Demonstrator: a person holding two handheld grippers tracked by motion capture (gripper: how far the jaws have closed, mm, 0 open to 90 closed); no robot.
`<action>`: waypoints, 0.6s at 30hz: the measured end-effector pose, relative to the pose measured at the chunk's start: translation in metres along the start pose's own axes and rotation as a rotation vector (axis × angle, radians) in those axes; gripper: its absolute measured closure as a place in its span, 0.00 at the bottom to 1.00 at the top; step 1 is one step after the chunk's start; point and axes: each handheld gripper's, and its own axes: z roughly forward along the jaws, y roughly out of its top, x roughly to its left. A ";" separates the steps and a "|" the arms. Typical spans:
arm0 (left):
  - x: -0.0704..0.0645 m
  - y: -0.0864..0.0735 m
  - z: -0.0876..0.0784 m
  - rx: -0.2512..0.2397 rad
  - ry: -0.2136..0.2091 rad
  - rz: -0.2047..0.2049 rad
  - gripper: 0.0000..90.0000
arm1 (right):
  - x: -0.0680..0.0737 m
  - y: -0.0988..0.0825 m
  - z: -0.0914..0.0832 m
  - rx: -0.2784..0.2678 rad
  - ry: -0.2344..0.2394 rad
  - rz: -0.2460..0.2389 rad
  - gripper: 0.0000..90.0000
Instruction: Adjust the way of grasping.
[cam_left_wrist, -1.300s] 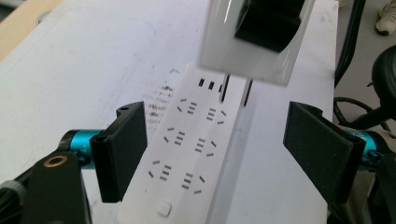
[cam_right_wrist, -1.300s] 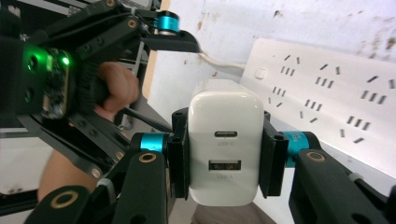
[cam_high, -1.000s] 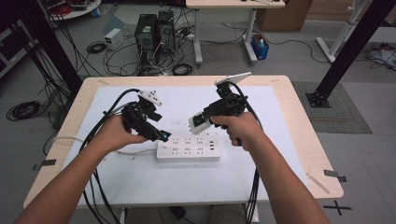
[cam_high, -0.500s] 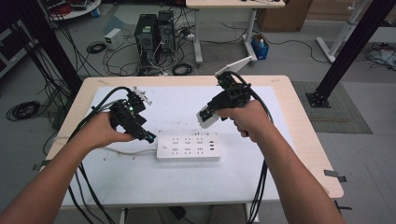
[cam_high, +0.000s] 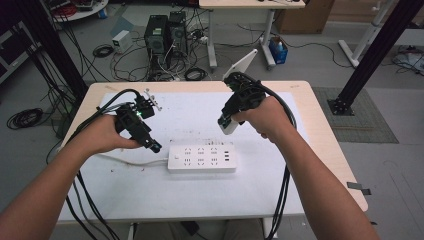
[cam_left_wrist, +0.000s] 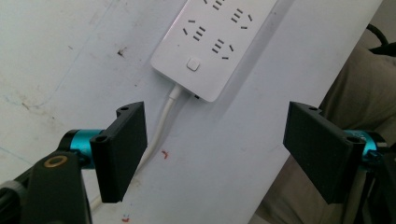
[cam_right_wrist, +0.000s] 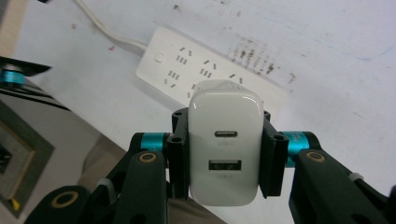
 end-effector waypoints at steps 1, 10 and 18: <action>0.000 0.000 0.000 0.000 0.000 0.000 0.24 | 0.000 0.001 0.001 0.012 -0.017 -0.011 0.69; 0.006 0.005 -0.003 0.050 0.013 -0.019 0.24 | 0.007 0.007 0.019 0.090 -0.145 -0.063 0.69; 0.005 0.009 -0.007 0.067 0.014 -0.008 0.24 | 0.010 0.011 0.029 0.115 -0.182 -0.091 0.69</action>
